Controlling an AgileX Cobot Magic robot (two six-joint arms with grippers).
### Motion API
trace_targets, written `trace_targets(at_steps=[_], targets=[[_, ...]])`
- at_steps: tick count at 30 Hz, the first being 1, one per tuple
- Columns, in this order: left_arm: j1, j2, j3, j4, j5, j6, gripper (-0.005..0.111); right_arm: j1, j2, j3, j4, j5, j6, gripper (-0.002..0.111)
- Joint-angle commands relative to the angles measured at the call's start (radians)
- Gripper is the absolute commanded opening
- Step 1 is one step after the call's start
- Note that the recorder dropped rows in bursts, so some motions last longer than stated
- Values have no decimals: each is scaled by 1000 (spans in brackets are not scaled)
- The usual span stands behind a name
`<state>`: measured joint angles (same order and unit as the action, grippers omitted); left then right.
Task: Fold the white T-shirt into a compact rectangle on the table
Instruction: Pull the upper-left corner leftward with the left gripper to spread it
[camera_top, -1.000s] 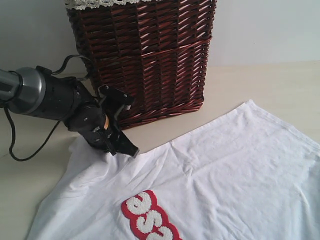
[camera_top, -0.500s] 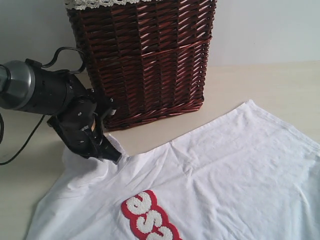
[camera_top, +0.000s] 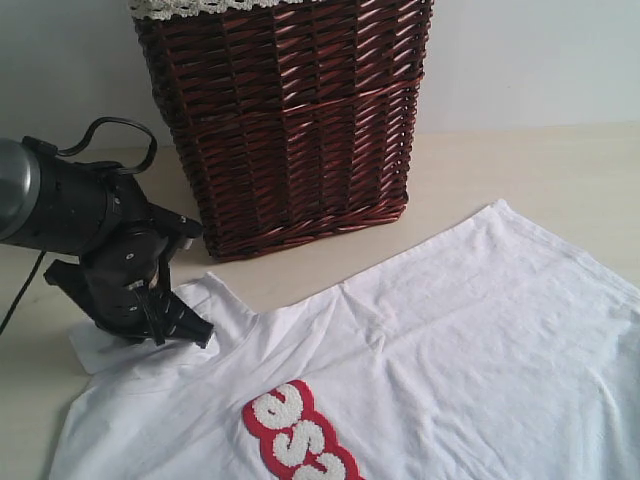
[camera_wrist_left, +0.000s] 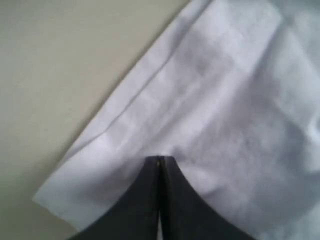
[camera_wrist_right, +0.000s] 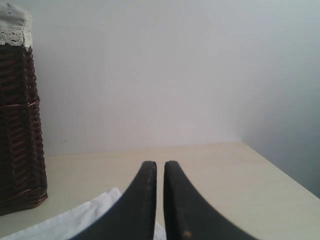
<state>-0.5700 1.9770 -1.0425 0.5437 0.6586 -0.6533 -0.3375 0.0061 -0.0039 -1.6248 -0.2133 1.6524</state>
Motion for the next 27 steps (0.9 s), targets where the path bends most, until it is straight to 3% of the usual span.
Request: trace_targets(at_steps=[1, 6, 14, 27], targets=[[2, -9, -13, -4, -125, -35, 0, 0, -6, 4, 2, -3, -2, 8], [2, -9, -31, 21, -212, -35, 0, 0, -6, 4, 2, -3, -2, 8], [4, 62, -31, 28, -224, -74, 0, 0, -6, 4, 2, -3, -2, 8], [132, 131, -42, 202, -335, -199, 0, 0, -6, 4, 2, -3, -2, 8]])
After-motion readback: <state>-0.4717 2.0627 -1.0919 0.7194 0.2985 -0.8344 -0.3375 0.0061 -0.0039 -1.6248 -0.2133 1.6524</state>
